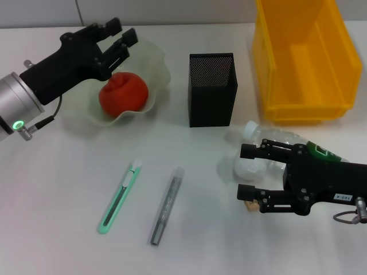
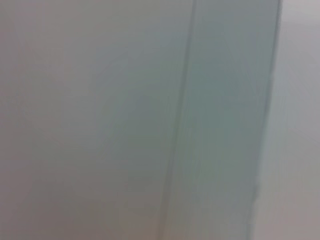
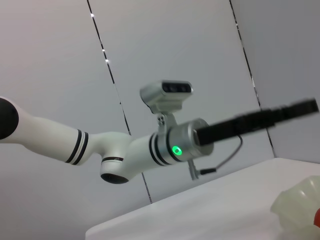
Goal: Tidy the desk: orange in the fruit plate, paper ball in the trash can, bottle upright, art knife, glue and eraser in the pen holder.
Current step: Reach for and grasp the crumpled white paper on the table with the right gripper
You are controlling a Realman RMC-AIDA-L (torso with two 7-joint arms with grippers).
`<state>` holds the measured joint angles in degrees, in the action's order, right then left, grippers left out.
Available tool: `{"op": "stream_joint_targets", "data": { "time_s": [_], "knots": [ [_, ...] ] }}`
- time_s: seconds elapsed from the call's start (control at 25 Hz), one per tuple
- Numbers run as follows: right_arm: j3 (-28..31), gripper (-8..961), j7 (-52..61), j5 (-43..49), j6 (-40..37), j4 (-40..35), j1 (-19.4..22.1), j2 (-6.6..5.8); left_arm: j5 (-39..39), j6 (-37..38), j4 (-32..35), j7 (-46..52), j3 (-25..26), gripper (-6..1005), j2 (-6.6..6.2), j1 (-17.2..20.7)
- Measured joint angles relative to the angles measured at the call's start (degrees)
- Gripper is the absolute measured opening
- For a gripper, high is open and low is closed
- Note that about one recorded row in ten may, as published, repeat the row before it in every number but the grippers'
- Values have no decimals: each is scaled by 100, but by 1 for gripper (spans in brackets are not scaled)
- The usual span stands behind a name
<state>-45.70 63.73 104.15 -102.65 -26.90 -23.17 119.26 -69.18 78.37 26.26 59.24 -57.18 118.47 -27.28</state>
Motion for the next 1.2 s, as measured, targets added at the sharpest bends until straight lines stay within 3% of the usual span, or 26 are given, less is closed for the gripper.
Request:
{"op": "stream_joint_targets", "data": {
  "time_s": [0.16, 0.4, 0.64, 0.88, 1.0, 1.12, 1.2],
  "knots": [
    [0, 833, 11, 0, 0, 0, 9, 0, -101, 489, 121, 386, -17, 403, -9, 26],
    [0, 833, 13, 0, -6, 0, 40, -7, -798, 1827, 407, 696, -21, 407, -26, 132],
    [14, 833, 32, 0, -6, -4, 41, -15, -1213, 2153, 583, 662, -21, 410, -16, 329],
    [74, 833, 49, 0, -10, -45, 41, -18, -1616, 2464, 714, 615, -33, 577, -18, 484],
    [114, 833, 140, 1, -59, -127, 45, -24, -1960, 2472, 716, 650, -75, 785, -26, 470],
    [118, 834, 342, 13, -137, -360, 87, -33, -2270, 2474, 716, 671, -82, 783, -27, 445],
    [134, 834, 979, 18, -283, -1147, 286, -39, -2557, 2452, 710, 672, -82, 781, -24, 430]
  ]
}}
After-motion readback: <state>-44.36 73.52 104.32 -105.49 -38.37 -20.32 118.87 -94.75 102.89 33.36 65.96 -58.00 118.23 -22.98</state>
